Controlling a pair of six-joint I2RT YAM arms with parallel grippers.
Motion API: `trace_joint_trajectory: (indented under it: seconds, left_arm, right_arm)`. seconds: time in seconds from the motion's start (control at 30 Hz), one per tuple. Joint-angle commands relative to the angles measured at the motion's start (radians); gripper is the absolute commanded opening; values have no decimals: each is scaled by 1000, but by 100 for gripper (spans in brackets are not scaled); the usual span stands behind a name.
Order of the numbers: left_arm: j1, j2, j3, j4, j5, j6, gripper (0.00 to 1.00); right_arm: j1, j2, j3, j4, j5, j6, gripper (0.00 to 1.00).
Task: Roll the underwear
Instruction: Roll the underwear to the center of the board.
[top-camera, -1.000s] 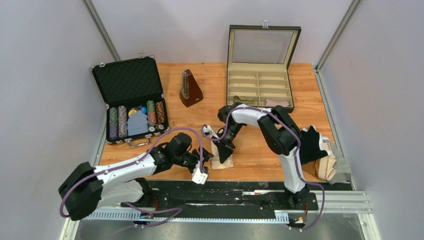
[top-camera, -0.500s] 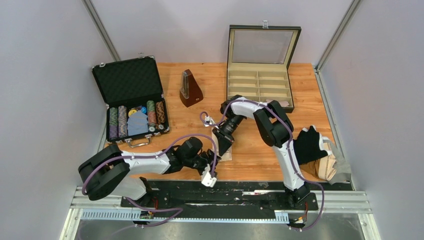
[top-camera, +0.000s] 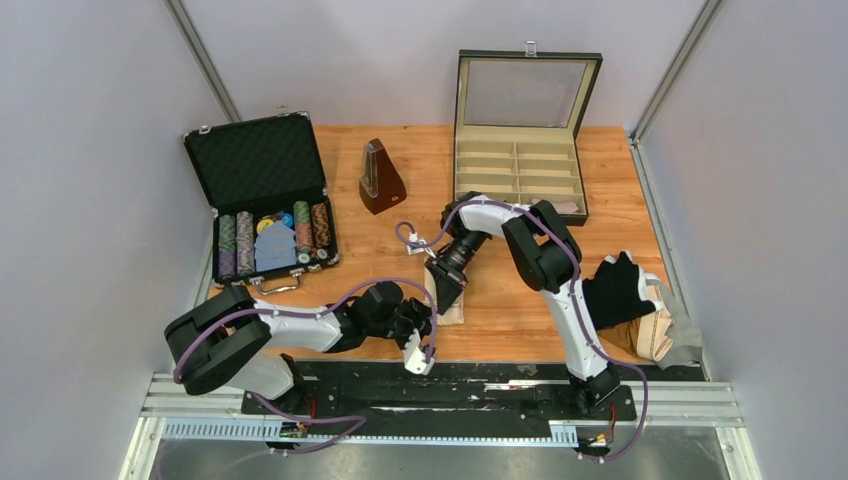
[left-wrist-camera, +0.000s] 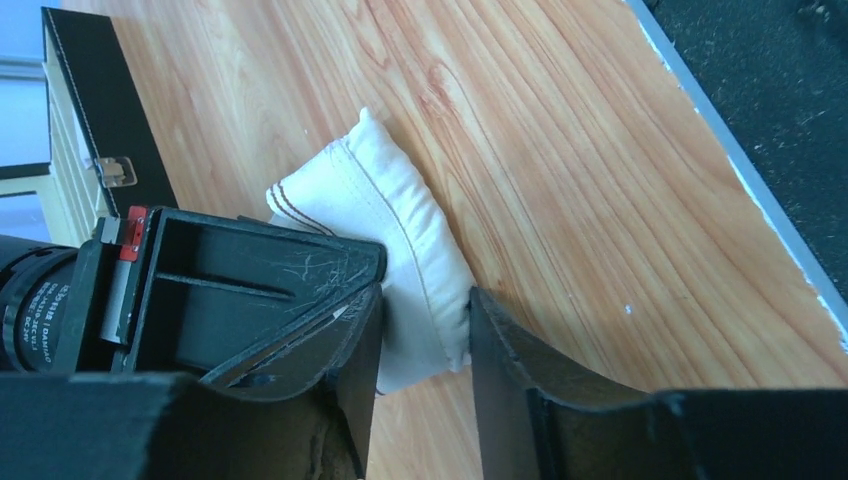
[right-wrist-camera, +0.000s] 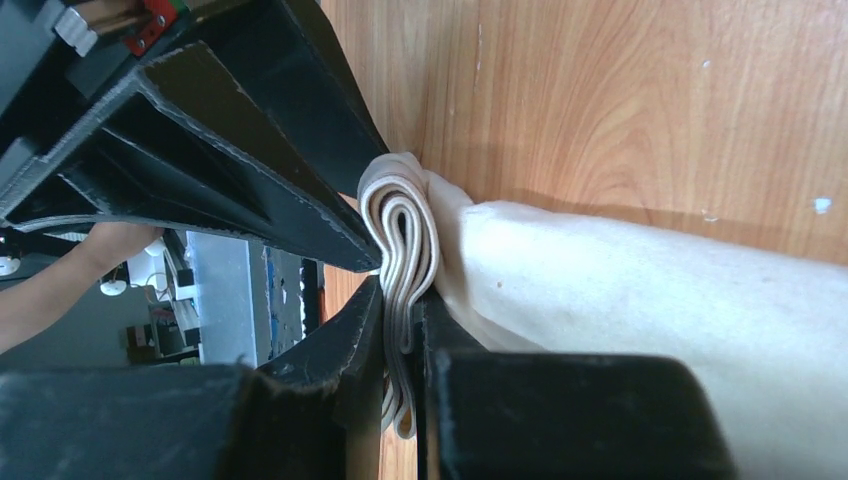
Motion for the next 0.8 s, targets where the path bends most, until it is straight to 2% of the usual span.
trace_joint_trajectory:
  seconds: [0.0,0.1,0.2,0.33,0.37,0.4,0.5,0.57,0.6,0.67,0.7,0.77]
  left_arm:
    - [-4,62,12,-32,-25,51,41]
    - [-4,102,61,-101,6,84,27]
    - [-4,145,124,-225,33,101,21]
    - [-4,175,208,-376,88,125,19]
    - [-4,177,214,-410,103,125,18]
    - [-4,181,229,-421,109,106,18]
    - [5,196,269,-482,145,60,17]
    - [23,208,310,-538,191,33,17]
    - [41,220,347,-560,231,16,17]
    - [76,252,417,-615,297,-46,17]
    - [89,284,445,-659,325,-91,17]
    - [135,342,527,-715,399,-170,16]
  right_arm:
    - [5,21,4,-8,-7,3,3]
    - [4,21,4,10,0,28,9]
    - [1,13,3,25,9,37,20]
    - [-38,-82,16,75,33,54,70]
    - [-57,-116,29,78,29,66,92]
    - [-87,-155,37,80,21,74,100]
    - [-150,-307,14,96,20,59,100]
    - [-200,-460,-94,219,34,90,100]
    - [-228,-598,-181,320,59,125,100]
    - [-265,-842,-426,661,201,273,100]
    - [-267,-979,-573,912,299,316,100]
    - [-267,-1195,-840,1154,352,274,100]
